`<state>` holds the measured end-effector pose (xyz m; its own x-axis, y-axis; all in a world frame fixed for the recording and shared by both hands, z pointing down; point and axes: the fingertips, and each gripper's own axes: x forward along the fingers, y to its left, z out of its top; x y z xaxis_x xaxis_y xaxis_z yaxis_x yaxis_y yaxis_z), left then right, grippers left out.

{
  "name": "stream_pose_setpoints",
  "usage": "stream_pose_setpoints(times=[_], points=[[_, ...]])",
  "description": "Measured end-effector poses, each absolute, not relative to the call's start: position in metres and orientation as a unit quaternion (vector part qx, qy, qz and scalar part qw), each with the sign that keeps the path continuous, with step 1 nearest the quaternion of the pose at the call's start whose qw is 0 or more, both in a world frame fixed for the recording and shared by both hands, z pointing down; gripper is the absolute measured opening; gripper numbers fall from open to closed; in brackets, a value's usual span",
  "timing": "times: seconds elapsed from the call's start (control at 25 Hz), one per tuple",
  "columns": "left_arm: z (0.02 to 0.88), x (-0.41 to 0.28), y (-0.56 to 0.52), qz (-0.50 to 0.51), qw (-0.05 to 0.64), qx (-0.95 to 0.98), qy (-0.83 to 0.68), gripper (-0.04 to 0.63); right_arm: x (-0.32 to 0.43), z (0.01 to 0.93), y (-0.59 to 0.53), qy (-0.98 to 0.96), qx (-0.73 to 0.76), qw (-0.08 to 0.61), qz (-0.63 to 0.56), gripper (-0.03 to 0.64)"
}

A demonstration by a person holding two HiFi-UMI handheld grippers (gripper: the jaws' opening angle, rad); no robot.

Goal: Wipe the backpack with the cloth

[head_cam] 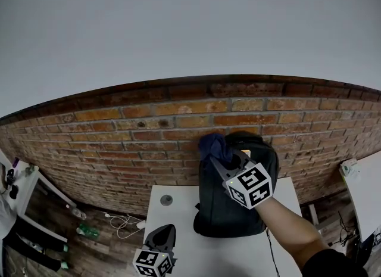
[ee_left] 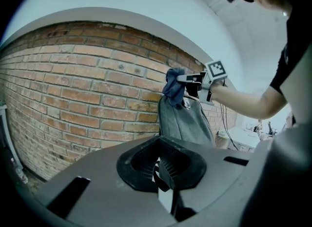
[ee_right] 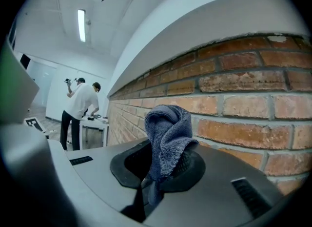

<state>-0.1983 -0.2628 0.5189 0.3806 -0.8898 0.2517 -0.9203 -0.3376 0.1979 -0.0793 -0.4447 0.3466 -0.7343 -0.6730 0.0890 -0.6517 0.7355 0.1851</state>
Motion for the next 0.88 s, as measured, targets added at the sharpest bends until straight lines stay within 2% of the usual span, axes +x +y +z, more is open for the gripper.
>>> stream_pose_setpoints(times=[0.2,0.4,0.88], points=[[0.529,-0.198,-0.263,0.053,0.162,0.816,-0.553,-0.009,-0.107,0.360,-0.474,-0.921,0.353,0.133,-0.097,0.038],[0.536,-0.204,-0.263,0.053,0.173,0.808,-0.560,-0.009,-0.102,0.382,-0.500,-0.906,0.379,0.172,-0.081,0.038],[0.543,-0.194,-0.267,0.060,0.181,0.813,-0.551,-0.009,-0.081,0.395,-0.513,-0.897,0.400,0.177,-0.065,0.040]])
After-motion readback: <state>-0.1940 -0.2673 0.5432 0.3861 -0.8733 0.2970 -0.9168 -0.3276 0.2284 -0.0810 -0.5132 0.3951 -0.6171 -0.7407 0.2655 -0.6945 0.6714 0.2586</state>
